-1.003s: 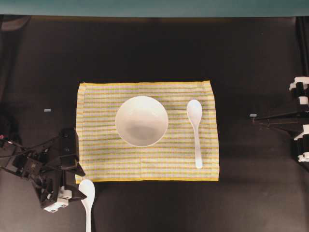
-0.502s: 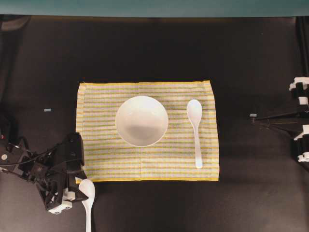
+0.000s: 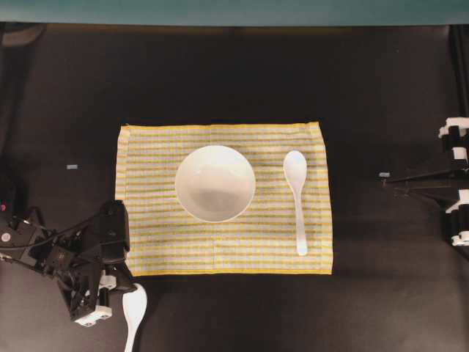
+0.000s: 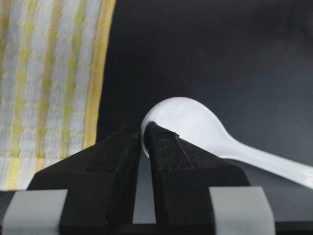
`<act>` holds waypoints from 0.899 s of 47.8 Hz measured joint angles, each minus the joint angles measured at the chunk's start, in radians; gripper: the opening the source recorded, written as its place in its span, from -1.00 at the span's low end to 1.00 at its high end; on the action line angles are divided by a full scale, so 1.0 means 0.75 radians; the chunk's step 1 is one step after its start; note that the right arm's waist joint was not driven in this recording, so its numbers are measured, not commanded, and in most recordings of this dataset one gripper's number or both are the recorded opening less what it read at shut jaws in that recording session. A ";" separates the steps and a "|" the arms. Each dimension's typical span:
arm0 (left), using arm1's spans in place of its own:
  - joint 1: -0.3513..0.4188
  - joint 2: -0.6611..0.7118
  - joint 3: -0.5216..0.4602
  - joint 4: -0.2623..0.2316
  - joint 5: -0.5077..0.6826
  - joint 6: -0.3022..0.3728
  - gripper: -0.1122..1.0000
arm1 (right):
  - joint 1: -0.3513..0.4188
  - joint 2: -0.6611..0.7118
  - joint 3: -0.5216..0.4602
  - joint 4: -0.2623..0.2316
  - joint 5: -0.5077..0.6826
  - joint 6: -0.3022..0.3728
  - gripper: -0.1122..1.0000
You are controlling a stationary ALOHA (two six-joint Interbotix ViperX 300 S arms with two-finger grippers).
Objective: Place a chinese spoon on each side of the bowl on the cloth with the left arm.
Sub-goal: 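Lift the spoon and carry it onto the cloth left of the bowl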
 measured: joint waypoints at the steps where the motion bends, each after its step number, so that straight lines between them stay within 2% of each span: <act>1: 0.006 -0.006 -0.008 0.000 0.016 0.000 -0.70 | 0.000 0.000 0.000 0.000 0.000 0.000 -0.80; 7: 0.063 -0.067 -0.057 0.000 0.155 0.012 -0.70 | 0.000 0.000 0.000 0.000 0.000 0.000 -0.80; 11: 0.121 -0.135 -0.106 0.000 0.311 0.049 -0.70 | 0.000 0.000 0.000 0.000 -0.002 0.000 -0.80; 16: 0.209 -0.223 -0.164 0.000 0.505 0.133 -0.70 | 0.000 0.000 0.000 0.000 -0.002 0.000 -0.80; 21: 0.329 -0.301 -0.211 0.000 0.667 0.284 -0.70 | 0.000 0.000 -0.002 0.002 -0.002 0.000 -0.80; 28: 0.501 -0.337 -0.223 0.000 0.710 0.464 -0.70 | 0.000 -0.002 0.000 0.000 -0.002 0.000 -0.80; 31: 0.558 -0.337 -0.229 0.000 0.712 0.513 -0.70 | 0.002 -0.002 0.000 0.002 -0.002 0.000 -0.80; 37: 0.657 -0.323 -0.241 0.000 0.710 0.581 -0.70 | 0.000 0.000 0.000 0.000 -0.002 0.000 -0.80; 43: 0.722 -0.286 -0.243 0.000 0.685 0.607 -0.70 | 0.000 -0.002 0.000 0.000 -0.002 0.000 -0.80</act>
